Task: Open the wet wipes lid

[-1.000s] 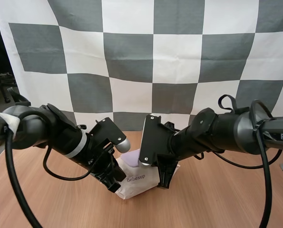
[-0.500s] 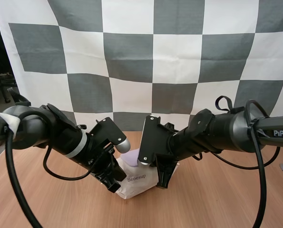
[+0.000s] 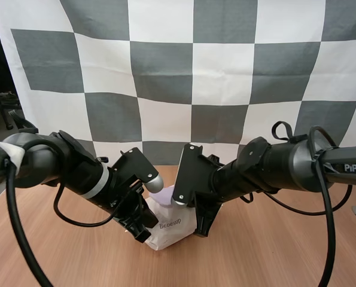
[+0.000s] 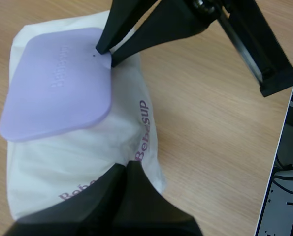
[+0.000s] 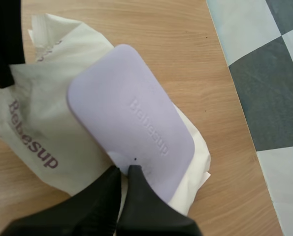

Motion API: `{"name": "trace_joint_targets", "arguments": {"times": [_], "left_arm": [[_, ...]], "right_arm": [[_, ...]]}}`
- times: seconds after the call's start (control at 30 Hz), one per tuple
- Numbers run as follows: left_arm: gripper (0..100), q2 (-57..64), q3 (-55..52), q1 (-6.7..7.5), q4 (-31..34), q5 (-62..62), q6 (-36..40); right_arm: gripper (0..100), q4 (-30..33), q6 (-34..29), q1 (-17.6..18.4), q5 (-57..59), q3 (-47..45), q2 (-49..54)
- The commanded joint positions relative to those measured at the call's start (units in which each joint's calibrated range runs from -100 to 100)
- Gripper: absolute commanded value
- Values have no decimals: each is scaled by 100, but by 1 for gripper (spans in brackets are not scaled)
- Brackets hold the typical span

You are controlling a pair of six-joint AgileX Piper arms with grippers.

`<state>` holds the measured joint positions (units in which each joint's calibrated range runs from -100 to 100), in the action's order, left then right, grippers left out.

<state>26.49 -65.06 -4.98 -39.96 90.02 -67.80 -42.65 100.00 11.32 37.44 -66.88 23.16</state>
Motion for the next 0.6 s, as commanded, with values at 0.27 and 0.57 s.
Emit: {"name": "trace_joint_targets", "arguments": {"times": [0.27,0.57], "left_arm": [[0,10,-39,-2,-3,1,-17],[0,10,-39,-2,-3,1,-17]], "right_arm": [[0,-155,0,3,-49,9,20],[0,-595,0,3,153,380,29]]}}
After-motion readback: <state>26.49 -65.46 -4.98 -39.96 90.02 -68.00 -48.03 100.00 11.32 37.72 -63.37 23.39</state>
